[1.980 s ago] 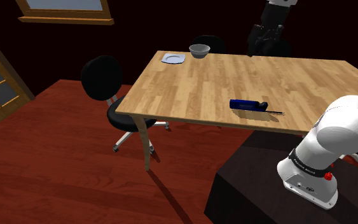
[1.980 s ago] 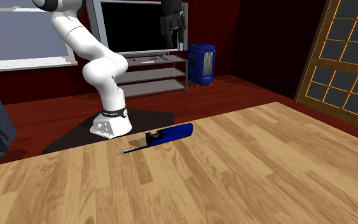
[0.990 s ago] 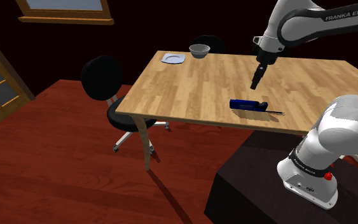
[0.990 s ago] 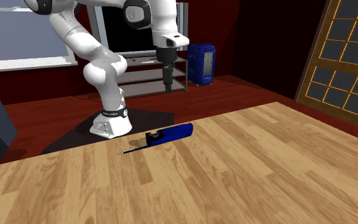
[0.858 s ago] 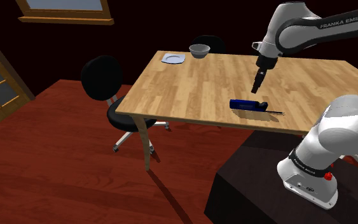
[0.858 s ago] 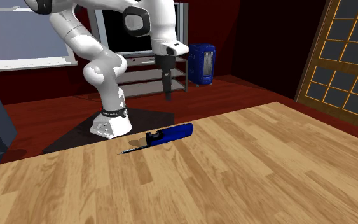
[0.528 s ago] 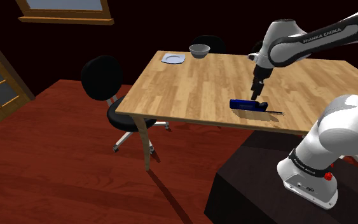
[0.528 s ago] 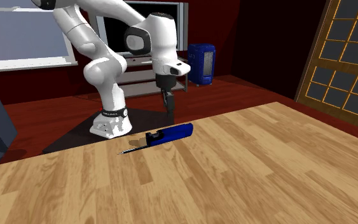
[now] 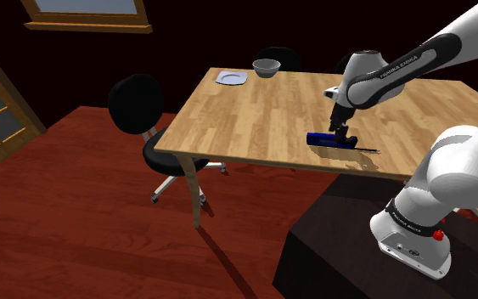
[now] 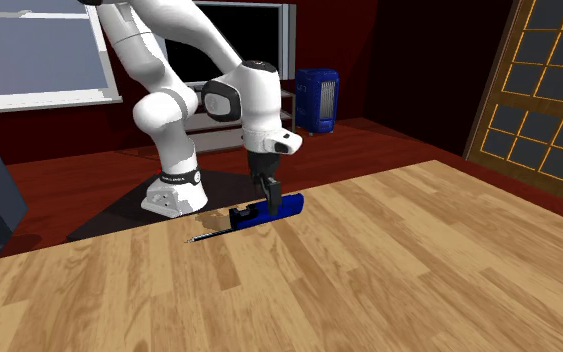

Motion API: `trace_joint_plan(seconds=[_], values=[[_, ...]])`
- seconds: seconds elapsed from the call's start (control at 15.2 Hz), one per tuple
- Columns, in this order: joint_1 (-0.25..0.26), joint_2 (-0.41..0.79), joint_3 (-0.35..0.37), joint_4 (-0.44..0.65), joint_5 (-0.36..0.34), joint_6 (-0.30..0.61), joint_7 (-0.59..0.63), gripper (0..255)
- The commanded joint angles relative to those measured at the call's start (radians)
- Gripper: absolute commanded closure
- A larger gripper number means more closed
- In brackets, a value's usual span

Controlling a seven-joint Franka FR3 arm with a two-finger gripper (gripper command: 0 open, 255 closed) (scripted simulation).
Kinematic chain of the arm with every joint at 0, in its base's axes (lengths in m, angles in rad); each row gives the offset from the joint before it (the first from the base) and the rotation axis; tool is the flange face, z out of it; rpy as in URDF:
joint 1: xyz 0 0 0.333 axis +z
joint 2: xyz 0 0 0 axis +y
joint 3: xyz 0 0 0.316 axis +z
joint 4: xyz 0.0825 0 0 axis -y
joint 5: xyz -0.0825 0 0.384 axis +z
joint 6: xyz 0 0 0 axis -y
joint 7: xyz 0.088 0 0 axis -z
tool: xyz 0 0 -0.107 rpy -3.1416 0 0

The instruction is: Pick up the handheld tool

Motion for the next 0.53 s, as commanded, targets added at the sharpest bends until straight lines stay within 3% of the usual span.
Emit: trace_joint_plan(seconds=[0.0,0.26,0.33,0.46], values=[[0.007,0.033,-0.014,-0.011,0.006,0.044,-0.012,0],[0.021,0.078,-0.030,-0.019,0.023,0.096,-0.027,0],[0.020,0.080,-0.033,-0.020,0.023,0.099,-0.030,255],[0.020,0.080,-0.032,-0.023,0.022,0.102,-0.028,255]])
